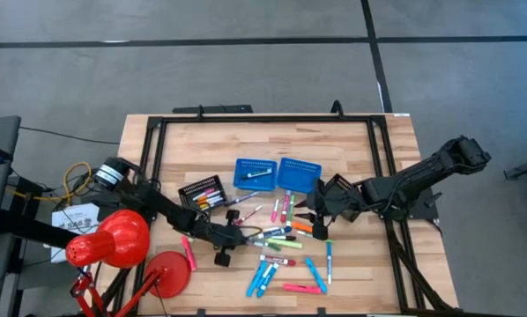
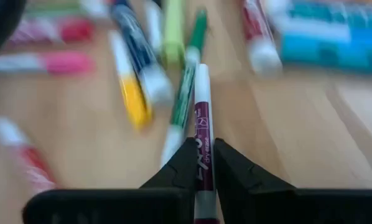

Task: Pick & Place Markers
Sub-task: Put the purple alcohol marker into the right blue bin

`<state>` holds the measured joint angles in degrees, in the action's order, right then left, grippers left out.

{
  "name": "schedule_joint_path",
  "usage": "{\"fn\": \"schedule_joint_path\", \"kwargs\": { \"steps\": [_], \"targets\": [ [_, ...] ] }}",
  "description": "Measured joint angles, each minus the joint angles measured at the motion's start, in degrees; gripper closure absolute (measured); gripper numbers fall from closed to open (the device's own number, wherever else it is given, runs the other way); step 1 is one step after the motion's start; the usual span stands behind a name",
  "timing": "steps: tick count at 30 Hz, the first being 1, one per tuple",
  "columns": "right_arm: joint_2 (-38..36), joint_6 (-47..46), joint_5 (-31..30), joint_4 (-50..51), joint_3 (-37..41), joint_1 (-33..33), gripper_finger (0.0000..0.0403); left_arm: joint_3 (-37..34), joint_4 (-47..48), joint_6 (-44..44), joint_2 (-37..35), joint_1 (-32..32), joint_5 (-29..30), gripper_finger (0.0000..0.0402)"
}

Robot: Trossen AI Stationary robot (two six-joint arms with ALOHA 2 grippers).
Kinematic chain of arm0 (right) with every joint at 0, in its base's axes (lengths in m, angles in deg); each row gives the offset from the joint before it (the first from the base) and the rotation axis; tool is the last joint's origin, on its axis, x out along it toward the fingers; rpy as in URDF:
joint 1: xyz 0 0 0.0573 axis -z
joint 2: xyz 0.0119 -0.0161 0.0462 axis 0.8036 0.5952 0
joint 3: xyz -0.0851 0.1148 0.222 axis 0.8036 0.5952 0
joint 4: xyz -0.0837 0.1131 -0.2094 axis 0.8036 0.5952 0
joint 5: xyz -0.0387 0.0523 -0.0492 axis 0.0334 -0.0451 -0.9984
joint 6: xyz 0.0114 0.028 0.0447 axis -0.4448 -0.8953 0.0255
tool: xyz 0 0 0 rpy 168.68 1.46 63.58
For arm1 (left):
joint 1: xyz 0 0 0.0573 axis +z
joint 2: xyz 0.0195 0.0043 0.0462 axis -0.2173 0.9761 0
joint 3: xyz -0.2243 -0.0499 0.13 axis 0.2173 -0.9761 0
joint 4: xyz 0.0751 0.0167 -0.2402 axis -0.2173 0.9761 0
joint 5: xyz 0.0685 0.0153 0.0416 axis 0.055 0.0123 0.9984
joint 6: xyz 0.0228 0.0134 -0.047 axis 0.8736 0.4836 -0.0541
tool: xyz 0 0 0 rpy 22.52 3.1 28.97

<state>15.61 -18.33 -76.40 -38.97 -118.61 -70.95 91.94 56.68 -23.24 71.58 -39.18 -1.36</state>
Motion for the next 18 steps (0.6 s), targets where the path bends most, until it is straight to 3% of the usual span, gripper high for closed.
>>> {"fn": "schedule_joint_path", "kwargs": {
  "steps": [7, 13, 18],
  "targets": [
    [4.4, 7.4, 0.1, -9.5, 0.0, 0.4, 0.0285, 0.2, -1.2, 8.2, -11.0, 2.3, 8.0, 0.0367],
    [11.5, 14.3, 0.1, -19.4, 0.0, 2.7, 0.0285, 0.3, -1.6, 12.1, -17.2, 6.5, 8.0, 0.0365],
    [15.3, 14.9, 0.1, -25.7, -0.3, 5.0, 0.0285, 0.3, -1.6, 12.1, -17.9, 9.1, 6.5, 0.0363]
  ]
}}
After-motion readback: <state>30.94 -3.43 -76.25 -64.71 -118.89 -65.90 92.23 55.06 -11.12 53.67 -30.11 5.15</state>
